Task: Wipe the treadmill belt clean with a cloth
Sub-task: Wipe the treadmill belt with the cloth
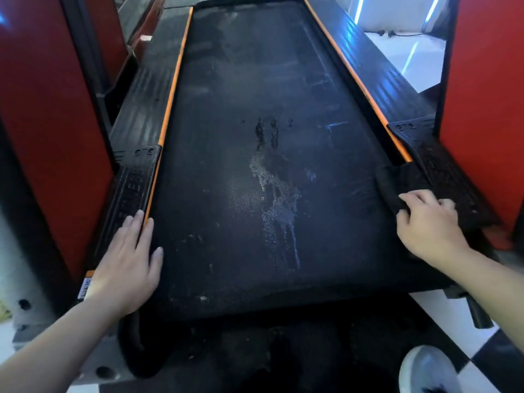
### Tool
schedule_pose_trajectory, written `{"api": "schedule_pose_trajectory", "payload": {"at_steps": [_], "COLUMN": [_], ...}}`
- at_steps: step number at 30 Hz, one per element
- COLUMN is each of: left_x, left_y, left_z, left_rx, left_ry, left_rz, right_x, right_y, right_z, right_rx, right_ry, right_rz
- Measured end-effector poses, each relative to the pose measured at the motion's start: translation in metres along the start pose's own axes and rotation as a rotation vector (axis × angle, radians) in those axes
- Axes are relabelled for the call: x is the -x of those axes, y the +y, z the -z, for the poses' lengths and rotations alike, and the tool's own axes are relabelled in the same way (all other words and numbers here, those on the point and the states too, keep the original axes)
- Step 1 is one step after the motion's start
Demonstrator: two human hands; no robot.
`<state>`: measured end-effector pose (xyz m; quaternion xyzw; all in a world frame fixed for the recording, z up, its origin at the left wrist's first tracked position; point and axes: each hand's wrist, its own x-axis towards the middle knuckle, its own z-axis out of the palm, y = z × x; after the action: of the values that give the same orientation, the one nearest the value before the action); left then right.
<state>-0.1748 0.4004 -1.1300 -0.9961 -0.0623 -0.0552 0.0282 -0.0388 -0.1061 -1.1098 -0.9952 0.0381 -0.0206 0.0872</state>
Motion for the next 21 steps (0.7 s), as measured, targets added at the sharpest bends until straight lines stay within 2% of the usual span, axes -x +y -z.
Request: {"api": "schedule_pose_trajectory", "payload": {"at_steps": [4,6,9,13,15,21], "left_x": [0.001,0.001,0.000,0.000,0.000,-0.001], "left_y": [0.003,0.001,-0.002,-0.004,-0.004,-0.004], "left_z": [-0.003,-0.004,-0.008,-0.010,-0.009,-0.007], "left_rx": [0.018,0.028,0.056,0.069,0.085,0.149], "left_ry": [0.053,0.033,0.039,0.042,0.048,0.051], "left_rz": [0.099,0.141,0.139,0.140,0.143,0.144], "right_x": [0.004,0.010,0.021,0.046,0.064,0.102], "right_y": [-0.010,-0.020,-0.042,-0.100,-0.140,-0.245], "right_z": [-0.001,-0.006,-0.018,-0.027,-0.030,-0.038], "right_rx": [-0.069,-0.104,-0.125,-0.187,-0.225,-0.309], "right_ry": [0.006,0.068,0.139,0.139,0.116,-0.131], "right_rz": [0.044,0.071,0.106,0.178,0.246,0.434]}}
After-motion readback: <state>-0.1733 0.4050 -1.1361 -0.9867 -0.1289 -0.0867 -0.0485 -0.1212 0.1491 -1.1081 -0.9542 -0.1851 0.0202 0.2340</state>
